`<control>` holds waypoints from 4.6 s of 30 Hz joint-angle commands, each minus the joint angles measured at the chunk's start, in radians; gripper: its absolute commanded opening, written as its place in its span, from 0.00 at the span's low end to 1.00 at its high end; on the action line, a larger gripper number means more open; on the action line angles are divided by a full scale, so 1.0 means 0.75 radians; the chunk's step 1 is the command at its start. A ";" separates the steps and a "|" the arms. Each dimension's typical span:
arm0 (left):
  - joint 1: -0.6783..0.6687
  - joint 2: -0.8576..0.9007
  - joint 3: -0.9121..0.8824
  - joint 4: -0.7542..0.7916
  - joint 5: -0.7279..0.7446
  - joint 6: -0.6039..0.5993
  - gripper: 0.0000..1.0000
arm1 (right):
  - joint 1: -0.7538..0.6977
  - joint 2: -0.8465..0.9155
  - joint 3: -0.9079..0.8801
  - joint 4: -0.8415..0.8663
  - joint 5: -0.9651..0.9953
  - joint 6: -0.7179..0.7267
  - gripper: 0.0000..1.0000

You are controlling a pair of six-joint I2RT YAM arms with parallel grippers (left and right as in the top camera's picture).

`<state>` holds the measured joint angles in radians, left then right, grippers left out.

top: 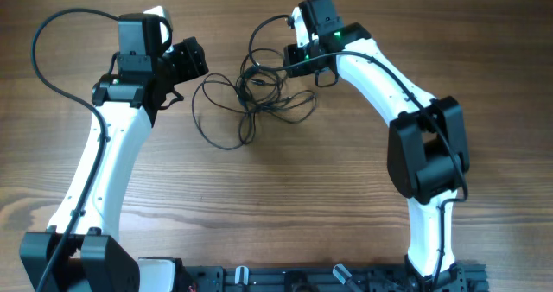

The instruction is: Untangle cables

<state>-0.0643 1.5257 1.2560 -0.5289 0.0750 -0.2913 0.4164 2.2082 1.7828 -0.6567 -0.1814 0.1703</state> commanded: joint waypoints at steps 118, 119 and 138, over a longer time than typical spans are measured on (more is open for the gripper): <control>0.001 -0.027 0.006 -0.064 -0.017 -0.017 0.72 | 0.065 -0.040 -0.123 0.256 -0.028 0.293 0.05; 0.001 -0.027 0.006 -0.064 -0.017 -0.017 0.72 | 0.055 -0.081 -0.123 0.254 -0.028 0.283 0.05; 0.001 -0.023 0.006 -0.052 0.349 0.019 0.82 | 0.002 -0.740 -0.123 0.126 -0.133 0.199 0.05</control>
<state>-0.0643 1.5257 1.2560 -0.5762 0.1879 -0.2974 0.4145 1.7031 1.6836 -0.5652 -0.2230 0.3462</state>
